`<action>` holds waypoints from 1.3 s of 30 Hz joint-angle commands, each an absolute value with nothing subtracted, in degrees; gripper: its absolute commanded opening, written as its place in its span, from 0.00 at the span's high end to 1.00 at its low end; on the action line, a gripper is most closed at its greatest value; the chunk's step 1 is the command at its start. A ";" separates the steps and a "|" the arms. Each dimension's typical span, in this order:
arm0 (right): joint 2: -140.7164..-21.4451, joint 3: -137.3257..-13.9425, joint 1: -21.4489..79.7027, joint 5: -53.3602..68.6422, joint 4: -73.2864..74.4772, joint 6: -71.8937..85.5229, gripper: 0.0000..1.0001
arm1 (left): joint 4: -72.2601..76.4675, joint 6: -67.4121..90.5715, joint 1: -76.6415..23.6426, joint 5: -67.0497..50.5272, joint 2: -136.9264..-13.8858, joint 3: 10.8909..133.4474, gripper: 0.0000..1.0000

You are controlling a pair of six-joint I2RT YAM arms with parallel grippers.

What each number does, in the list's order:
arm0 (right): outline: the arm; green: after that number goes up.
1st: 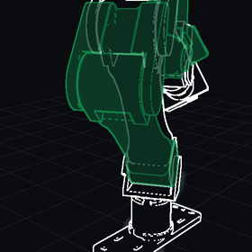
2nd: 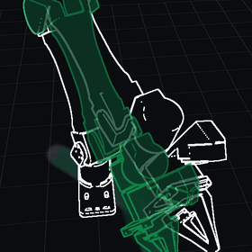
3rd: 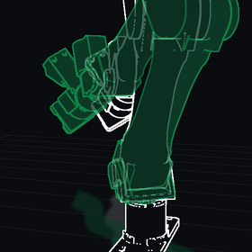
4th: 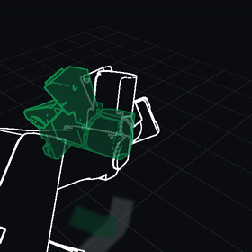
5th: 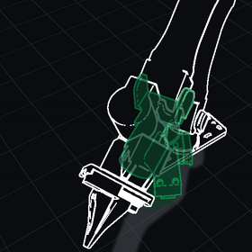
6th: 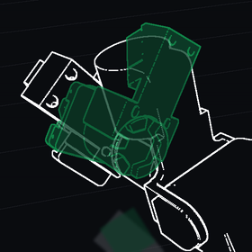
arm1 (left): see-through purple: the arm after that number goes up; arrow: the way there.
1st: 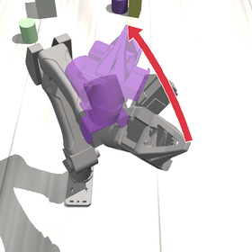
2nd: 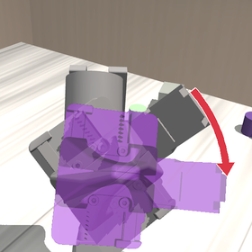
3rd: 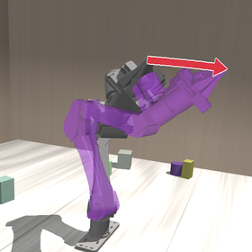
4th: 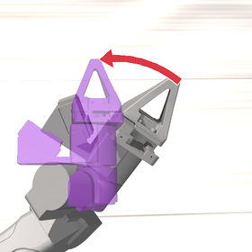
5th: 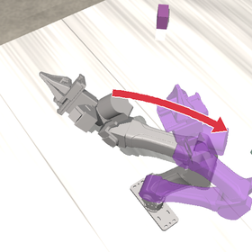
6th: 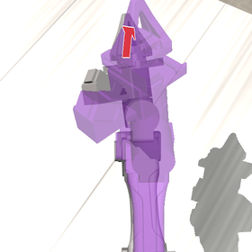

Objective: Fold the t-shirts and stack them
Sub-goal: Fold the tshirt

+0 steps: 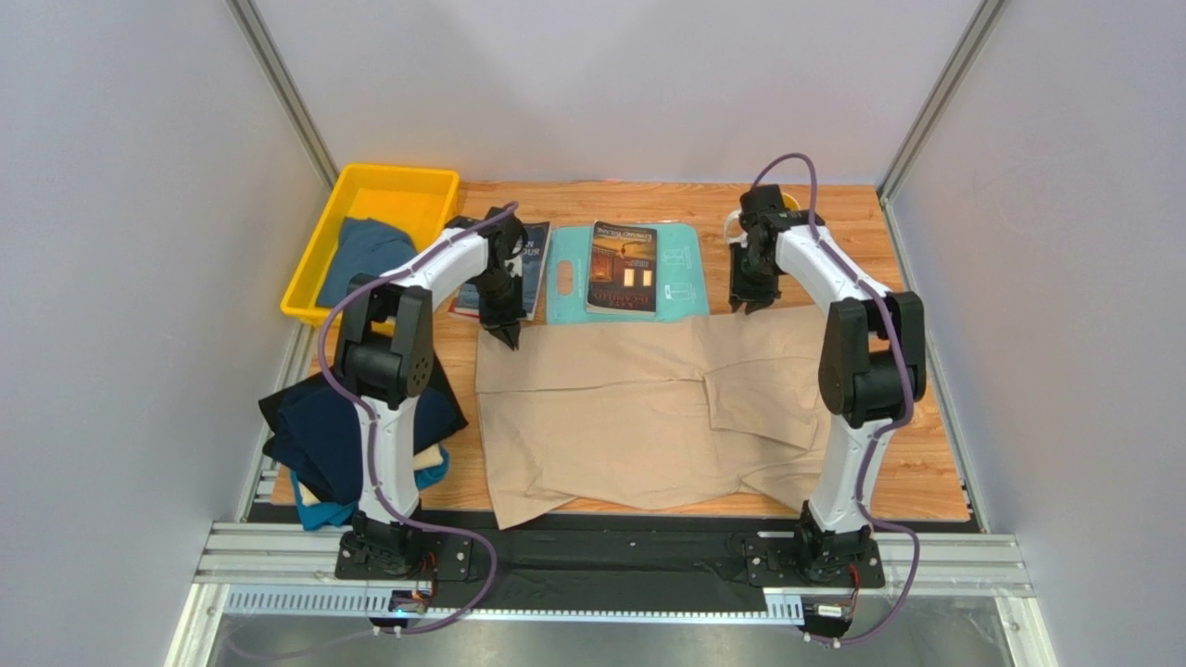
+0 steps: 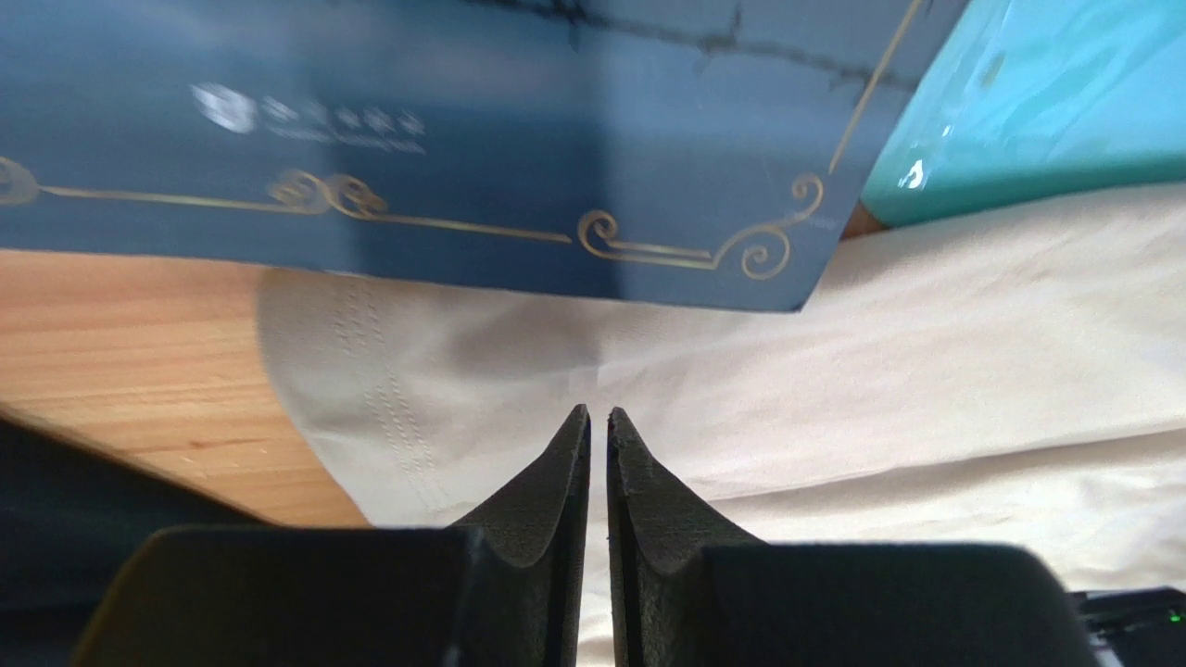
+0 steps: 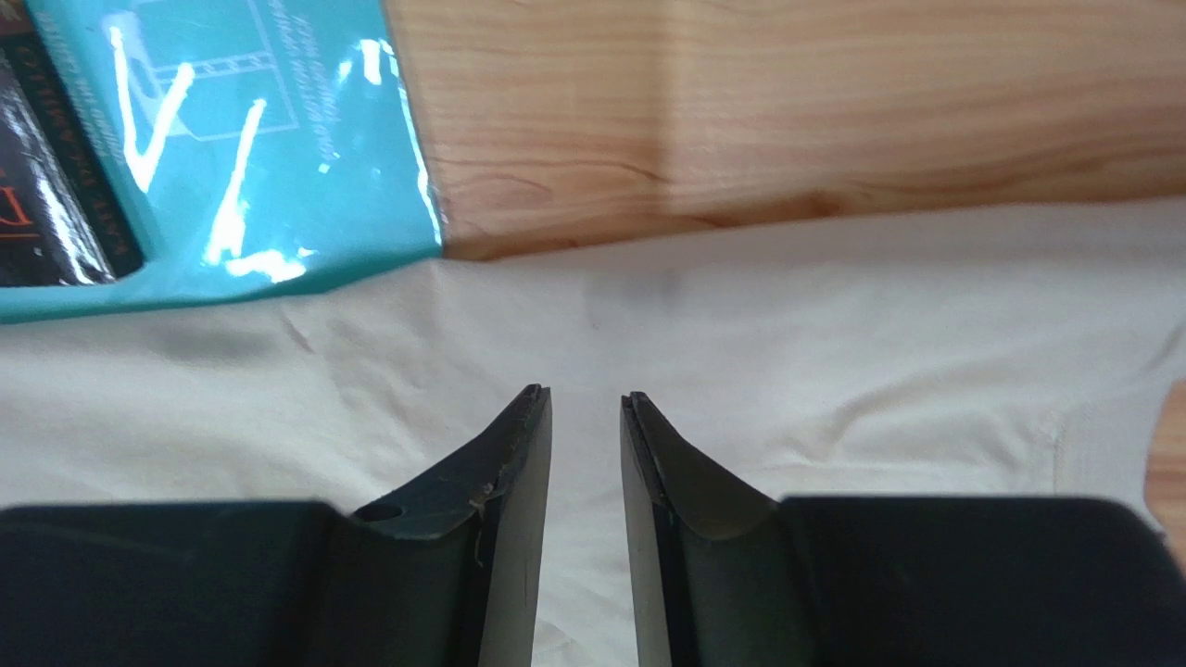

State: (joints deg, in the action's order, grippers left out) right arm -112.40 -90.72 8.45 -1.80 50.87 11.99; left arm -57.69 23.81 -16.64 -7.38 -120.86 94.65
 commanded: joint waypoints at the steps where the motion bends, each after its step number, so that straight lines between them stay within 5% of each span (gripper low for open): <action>1: -116.10 -95.36 10.89 -0.79 49.57 10.37 0.70 | -59.86 25.04 -19.07 -8.26 -117.95 93.34 0.86; 6: -121.19 -97.46 12.83 -0.79 49.66 10.63 0.73 | -60.29 25.58 -20.83 -7.12 -120.49 94.30 0.97; 13: -125.33 -98.61 13.53 -2.98 50.01 10.81 1.00 | -62.66 24.61 -21.36 -3.43 -124.62 97.73 1.00; 39: -127.26 -101.77 11.95 -8.61 51.94 11.34 1.00 | -68.82 21.18 -15.12 -5.27 -135.17 114.78 1.00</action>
